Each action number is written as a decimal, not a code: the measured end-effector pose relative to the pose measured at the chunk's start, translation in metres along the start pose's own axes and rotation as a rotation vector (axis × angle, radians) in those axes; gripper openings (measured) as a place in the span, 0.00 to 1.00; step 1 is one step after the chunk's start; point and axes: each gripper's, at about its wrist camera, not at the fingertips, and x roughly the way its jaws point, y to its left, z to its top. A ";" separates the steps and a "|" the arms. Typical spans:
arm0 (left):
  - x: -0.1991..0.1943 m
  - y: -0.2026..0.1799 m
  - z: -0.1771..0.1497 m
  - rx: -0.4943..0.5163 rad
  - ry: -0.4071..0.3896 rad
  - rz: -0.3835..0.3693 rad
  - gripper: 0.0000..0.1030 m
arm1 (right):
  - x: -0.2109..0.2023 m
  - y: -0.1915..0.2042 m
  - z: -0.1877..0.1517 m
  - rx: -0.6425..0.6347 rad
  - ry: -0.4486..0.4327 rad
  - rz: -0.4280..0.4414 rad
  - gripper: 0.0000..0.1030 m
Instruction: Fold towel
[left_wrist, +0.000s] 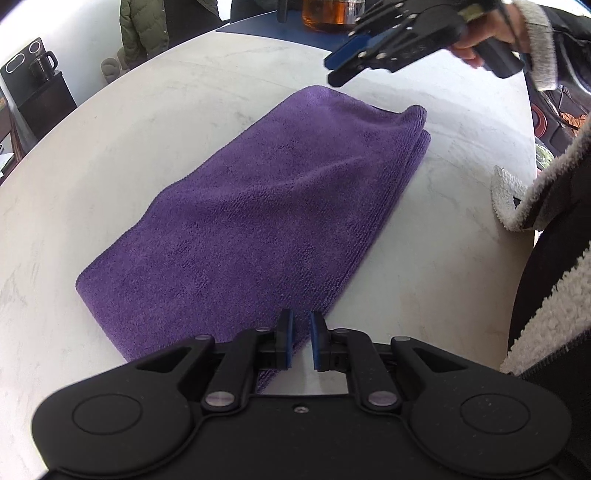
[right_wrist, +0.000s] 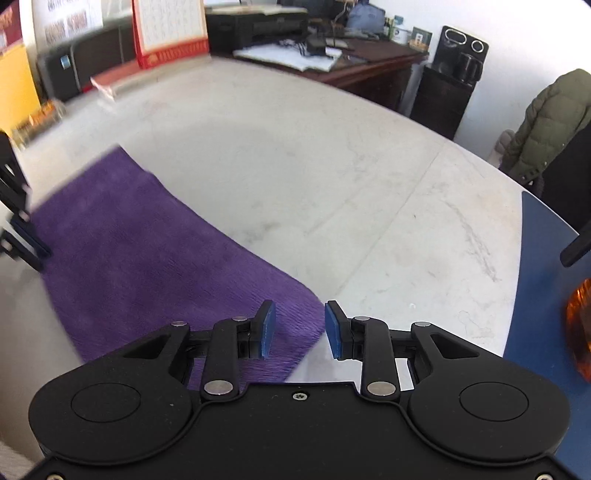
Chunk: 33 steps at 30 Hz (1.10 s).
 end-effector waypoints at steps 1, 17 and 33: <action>0.000 0.000 0.000 0.002 0.001 0.000 0.09 | -0.007 0.008 -0.001 -0.015 -0.007 0.014 0.27; -0.016 0.009 0.003 -0.023 -0.027 0.030 0.09 | -0.052 0.047 -0.055 -0.011 0.091 -0.046 0.27; 0.024 -0.007 0.047 0.129 -0.016 0.057 0.09 | -0.029 0.091 0.009 -0.144 -0.062 0.057 0.27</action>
